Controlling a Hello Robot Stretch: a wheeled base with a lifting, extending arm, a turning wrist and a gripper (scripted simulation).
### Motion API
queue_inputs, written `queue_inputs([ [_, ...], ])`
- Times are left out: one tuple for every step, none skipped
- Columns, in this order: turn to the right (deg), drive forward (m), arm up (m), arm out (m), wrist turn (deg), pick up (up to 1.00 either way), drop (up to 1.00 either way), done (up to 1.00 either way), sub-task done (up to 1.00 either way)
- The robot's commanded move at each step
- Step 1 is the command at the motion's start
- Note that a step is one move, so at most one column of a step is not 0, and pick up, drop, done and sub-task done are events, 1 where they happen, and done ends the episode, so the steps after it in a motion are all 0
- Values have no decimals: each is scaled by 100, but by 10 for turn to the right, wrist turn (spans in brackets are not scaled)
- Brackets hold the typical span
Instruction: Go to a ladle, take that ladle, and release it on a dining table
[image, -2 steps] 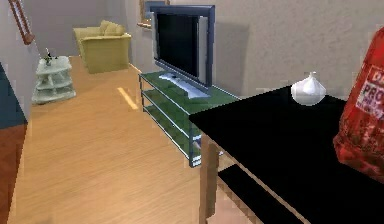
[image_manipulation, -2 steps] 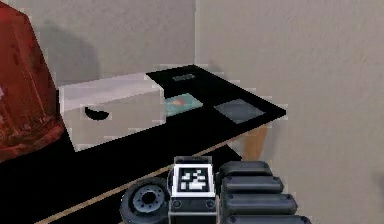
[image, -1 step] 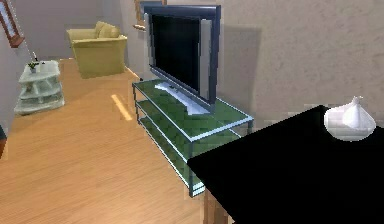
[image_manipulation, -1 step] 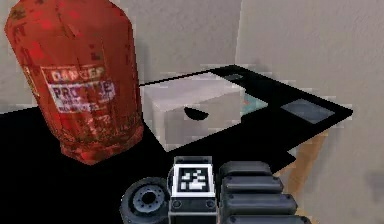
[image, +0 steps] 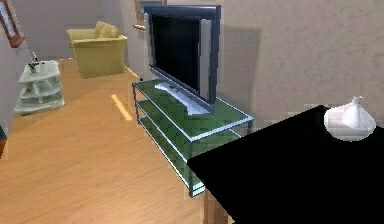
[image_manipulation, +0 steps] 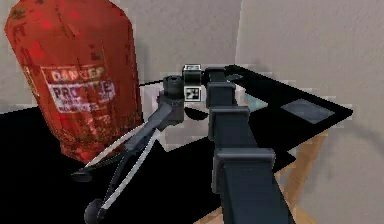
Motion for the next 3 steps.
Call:
queue_inputs([
  [0, 0, 0, 0, 450, 0, 0, 0, 0],
  [0, 0, 0, 0, 450, 0, 0, 0, 0],
  [0, 0, 0, 0, 450, 0, 0, 0, 0],
])
